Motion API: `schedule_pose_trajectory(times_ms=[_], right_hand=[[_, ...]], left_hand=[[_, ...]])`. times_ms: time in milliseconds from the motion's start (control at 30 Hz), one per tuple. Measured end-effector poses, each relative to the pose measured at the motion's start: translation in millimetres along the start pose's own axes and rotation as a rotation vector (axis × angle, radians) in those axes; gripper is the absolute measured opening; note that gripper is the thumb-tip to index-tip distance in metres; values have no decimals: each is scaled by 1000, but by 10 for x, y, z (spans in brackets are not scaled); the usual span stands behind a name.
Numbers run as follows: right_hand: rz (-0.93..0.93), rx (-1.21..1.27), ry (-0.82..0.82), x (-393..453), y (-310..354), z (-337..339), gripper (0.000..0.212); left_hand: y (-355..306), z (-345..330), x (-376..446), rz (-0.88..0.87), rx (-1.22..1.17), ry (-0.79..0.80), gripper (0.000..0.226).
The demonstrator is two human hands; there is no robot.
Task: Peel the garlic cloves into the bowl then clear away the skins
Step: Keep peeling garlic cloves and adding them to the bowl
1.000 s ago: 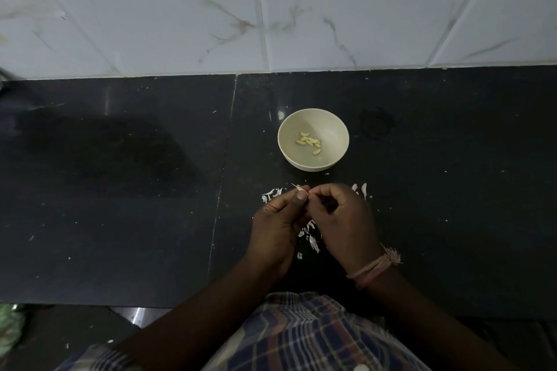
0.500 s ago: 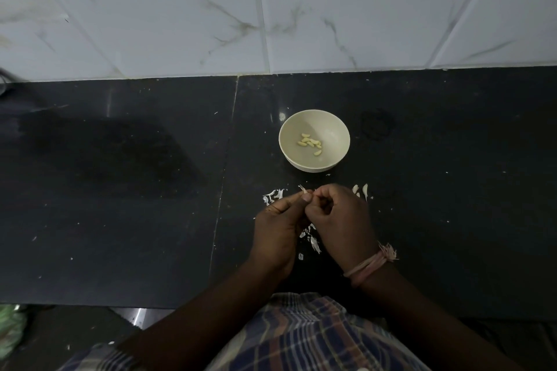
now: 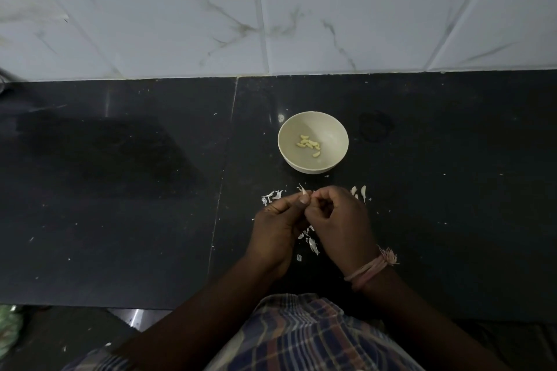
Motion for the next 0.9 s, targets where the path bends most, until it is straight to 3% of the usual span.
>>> schedule_pose_trajectory(times_ms=[133,300,567,900], right_hand=[[-15,21,29,-5,-44,-12,6],[-7,11,49,-25,-77,-48,10],[-96,89,104,-15,-133,-61,10],[-110,182,138,-15,-109,-51,9]], left_hand=[[17,22,7,4,-3,-35,36],[16,40,-7,15,38,-34,14],[27,47,20,115,-3,-4,25],[13,57,50,186,-19,25,15]])
Point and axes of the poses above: each hand's wrist, its own x-axis towards the middle knuckle, its own z-axis out of the back of the hand, y = z × x, the point moved 6 cm from there along x, towards the middle knuckle, and after that the axes turned 12 degrees about -z, right-handed, at the moved point
